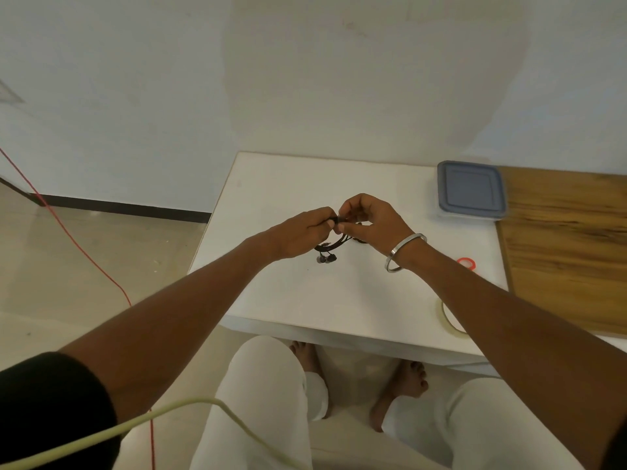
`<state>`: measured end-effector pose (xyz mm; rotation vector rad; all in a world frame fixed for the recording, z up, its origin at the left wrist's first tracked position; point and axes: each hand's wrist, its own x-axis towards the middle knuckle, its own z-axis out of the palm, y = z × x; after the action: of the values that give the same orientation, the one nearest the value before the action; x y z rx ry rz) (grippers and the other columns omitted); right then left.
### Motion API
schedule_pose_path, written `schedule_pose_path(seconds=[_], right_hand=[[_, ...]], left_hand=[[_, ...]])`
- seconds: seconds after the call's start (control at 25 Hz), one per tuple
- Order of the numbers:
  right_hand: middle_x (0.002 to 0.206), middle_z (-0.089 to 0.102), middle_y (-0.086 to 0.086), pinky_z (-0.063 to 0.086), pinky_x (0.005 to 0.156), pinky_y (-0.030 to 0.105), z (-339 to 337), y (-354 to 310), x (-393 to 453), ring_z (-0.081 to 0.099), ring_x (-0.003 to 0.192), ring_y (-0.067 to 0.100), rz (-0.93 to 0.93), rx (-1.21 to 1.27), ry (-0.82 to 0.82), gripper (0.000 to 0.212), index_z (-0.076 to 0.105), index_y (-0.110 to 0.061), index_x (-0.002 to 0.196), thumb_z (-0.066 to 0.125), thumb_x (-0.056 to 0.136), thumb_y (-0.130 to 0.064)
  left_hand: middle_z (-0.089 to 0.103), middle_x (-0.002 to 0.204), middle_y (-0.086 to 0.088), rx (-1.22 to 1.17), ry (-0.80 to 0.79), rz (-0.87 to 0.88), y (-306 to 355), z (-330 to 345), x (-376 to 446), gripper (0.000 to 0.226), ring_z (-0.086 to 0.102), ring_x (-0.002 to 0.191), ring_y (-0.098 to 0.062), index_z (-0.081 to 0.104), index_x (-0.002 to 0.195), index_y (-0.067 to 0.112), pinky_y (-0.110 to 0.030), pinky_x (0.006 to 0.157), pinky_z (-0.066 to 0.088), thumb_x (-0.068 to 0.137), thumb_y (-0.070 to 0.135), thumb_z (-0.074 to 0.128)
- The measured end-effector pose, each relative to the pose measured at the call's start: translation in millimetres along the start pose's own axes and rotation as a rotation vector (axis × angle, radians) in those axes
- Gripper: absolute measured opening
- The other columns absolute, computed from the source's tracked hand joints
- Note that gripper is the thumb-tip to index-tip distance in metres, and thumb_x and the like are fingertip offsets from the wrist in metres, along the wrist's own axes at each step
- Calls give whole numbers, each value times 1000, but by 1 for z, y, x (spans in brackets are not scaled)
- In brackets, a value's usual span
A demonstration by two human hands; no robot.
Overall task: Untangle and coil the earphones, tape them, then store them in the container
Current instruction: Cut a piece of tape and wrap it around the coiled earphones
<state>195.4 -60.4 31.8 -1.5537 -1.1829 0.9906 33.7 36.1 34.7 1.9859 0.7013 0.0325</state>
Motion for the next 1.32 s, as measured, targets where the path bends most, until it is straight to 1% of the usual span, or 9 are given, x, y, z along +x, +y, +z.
schedule_pose_path(seconds=[0.12,0.32,0.56,0.76,0.84,0.96,1.08,1.2,1.32], right_hand=[[84,66,-4,46,61,8,-2,2,-2,61,72,-3,4,1,15,20,60,-12,92,73,78,-8],[81,65,-5,50,61,12,-4,5,-5,61,67,-3,-3,1,35,19,59,-16,88,73,78,-8],[83,62,5,53,67,23,-5,7,-7,61,70,14,25,37,48,21,59,-21,87,72,79,-7],[74,60,0,53,69,33,-4,11,-10,58,69,19,33,70,69,19,58,-14,96,70,82,-9],[73,60,0,54,70,35,-3,12,-12,59,70,19,50,72,79,26,56,-12,104,69,82,-10],[73,63,0,53,61,24,-1,15,-14,60,65,15,55,77,124,43,43,-16,114,71,81,-12],[69,62,3,48,53,16,1,18,-17,55,54,10,-9,7,161,40,34,-20,100,70,81,-13],[73,61,10,45,54,11,1,20,-15,51,54,3,-71,-147,154,22,47,-17,88,68,83,-16],[78,64,12,47,57,12,0,21,-14,53,58,5,-84,-195,133,10,59,-19,89,66,84,-15]], left_hand=[[42,75,-3,-12,-3,2,2,3,1,27,38,76,-23,51,86,25,-40,75,36,103,13,34],[41,77,-9,-2,-14,16,6,6,2,24,35,74,-23,51,89,23,-39,71,34,103,14,34],[41,75,-7,27,5,29,8,9,3,17,35,72,-21,50,96,14,-38,69,34,103,13,35],[37,66,0,23,21,37,7,14,3,5,31,63,-19,40,105,12,-35,62,32,103,13,35],[37,65,2,18,33,23,7,15,3,7,31,61,-17,35,109,13,-33,60,32,102,13,35],[37,65,1,-9,31,19,6,17,1,10,31,60,-17,33,111,13,-31,59,32,102,13,36],[38,67,0,-64,35,-8,7,20,2,8,33,67,-21,33,109,14,-36,64,32,102,13,36],[39,67,0,-80,34,-32,7,21,2,8,33,68,-21,33,110,13,-37,66,32,102,13,36],[39,67,0,-76,39,-28,7,21,2,8,33,68,-21,32,109,12,-37,66,32,102,13,36]])
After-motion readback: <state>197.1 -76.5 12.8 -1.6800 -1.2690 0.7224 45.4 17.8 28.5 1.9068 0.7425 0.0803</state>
